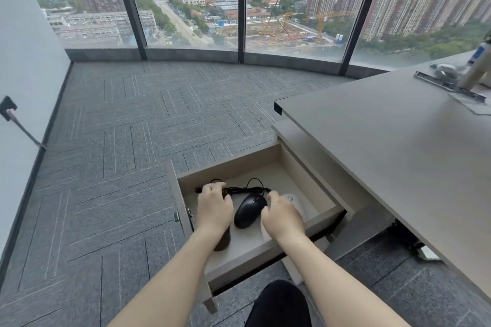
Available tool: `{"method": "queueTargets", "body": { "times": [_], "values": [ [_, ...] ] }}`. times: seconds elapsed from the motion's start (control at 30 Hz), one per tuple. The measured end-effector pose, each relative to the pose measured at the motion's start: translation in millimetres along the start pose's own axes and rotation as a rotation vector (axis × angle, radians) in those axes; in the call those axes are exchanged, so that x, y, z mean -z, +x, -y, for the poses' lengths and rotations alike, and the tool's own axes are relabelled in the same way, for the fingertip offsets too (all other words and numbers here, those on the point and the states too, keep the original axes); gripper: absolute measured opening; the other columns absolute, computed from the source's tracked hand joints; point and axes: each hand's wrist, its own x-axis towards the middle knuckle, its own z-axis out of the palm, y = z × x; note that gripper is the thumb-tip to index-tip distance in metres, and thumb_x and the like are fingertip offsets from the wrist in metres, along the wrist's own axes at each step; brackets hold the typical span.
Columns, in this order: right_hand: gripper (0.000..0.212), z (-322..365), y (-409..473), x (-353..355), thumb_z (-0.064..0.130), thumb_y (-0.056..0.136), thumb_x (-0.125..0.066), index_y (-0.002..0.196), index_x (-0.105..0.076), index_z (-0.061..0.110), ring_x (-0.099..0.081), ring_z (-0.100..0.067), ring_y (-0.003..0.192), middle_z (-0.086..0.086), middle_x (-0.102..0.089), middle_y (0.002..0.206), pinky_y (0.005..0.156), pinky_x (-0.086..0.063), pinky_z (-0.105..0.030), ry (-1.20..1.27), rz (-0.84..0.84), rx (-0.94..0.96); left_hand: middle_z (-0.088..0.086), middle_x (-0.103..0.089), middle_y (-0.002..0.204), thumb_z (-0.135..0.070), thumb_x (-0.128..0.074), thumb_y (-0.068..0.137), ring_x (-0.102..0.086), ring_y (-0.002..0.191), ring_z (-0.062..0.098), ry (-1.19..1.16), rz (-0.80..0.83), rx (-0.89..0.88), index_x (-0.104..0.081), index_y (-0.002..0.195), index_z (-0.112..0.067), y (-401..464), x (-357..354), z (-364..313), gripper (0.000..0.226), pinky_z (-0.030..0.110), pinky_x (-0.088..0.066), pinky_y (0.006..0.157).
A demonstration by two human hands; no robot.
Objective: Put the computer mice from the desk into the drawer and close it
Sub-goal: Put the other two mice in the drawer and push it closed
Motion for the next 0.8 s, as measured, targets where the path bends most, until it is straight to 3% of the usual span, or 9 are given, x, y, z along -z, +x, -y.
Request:
{"method": "queueTargets", "body": {
  "times": [0.1, 0.23, 0.33, 0.53, 0.6, 0.7, 0.8],
  "values": [
    [0.021, 0, -38, 5, 0.022, 0.091, -0.043, 0.102, -0.061, 0.021, -0.060, -0.019, 0.085, 0.001, -0.067, 0.096, 0.069, -0.050, -0.034, 0.136, -0.146, 0.162, 0.008, -0.060, 0.123, -0.010, -0.050, 0.091, -0.055, 0.115, 0.023, -0.163, -0.183, -0.112, -0.062, 0.118, -0.012, -6, 28, 2, 0.030, 0.030, -0.042, 0.098],
    [0.020, 9, -91, -11, 0.034, 0.092, -0.047, 0.079, -0.057, 0.022, -0.057, -0.016, 0.063, 0.006, -0.059, 0.066, 0.057, -0.047, -0.035, 0.176, -0.100, 0.338, 0.006, -0.059, 0.121, -0.011, -0.047, 0.093, -0.057, 0.111, 0.022, -0.281, -0.306, -0.044, -0.060, 0.118, -0.012, -25, 56, 24, 0.028, 0.033, -0.045, 0.093],
    [0.033, 18, -120, -25, 0.050, 0.091, -0.049, 0.077, -0.057, 0.021, -0.057, -0.014, 0.070, 0.006, -0.062, 0.073, 0.062, -0.046, -0.033, 0.155, -0.026, 0.398, 0.011, -0.057, 0.128, -0.016, -0.044, 0.094, -0.054, 0.116, 0.027, -0.268, -0.294, 0.094, -0.056, 0.125, -0.009, -39, 63, 49, 0.034, 0.040, -0.044, 0.096],
    [0.058, 27, -153, -50, 0.079, 0.073, -0.050, 0.095, -0.056, 0.026, -0.061, -0.013, 0.085, 0.009, -0.065, 0.095, 0.070, -0.048, -0.033, 0.066, 0.098, 0.430, 0.012, -0.055, 0.138, -0.025, -0.043, 0.093, -0.050, 0.126, 0.031, -0.402, -0.040, 0.321, -0.047, 0.138, -0.008, -71, 59, 80, 0.048, 0.046, -0.040, 0.107],
    [0.056, 30, -157, -57, 0.077, 0.073, -0.052, 0.097, -0.053, 0.026, -0.061, -0.014, 0.086, 0.009, -0.065, 0.097, 0.068, -0.046, -0.033, 0.021, 0.074, 0.437, 0.013, -0.061, 0.129, -0.023, -0.042, 0.093, -0.056, 0.117, 0.030, -0.526, 0.004, 0.377, -0.055, 0.130, -0.008, -78, 54, 84, 0.043, 0.045, -0.045, 0.102],
    [0.041, 34, -157, -66, 0.062, 0.079, -0.056, 0.093, -0.052, 0.024, -0.062, -0.017, 0.088, 0.007, -0.065, 0.098, 0.070, -0.051, -0.038, 0.002, 0.023, 0.419, 0.010, -0.066, 0.106, -0.019, -0.039, 0.091, -0.060, 0.095, 0.024, -0.768, 0.076, 0.452, -0.063, 0.111, -0.007, -87, 48, 80, 0.034, 0.036, -0.045, 0.080],
    [0.032, 33, -157, -68, 0.053, 0.082, -0.056, 0.089, -0.052, 0.023, -0.064, -0.018, 0.087, 0.005, -0.067, 0.095, 0.072, -0.053, -0.041, 0.016, -0.006, 0.387, 0.007, -0.067, 0.101, -0.018, -0.036, 0.092, -0.060, 0.094, 0.021, -0.847, 0.099, 0.457, -0.064, 0.106, -0.012, -90, 43, 76, 0.032, 0.034, -0.044, 0.081]
  ]
}}
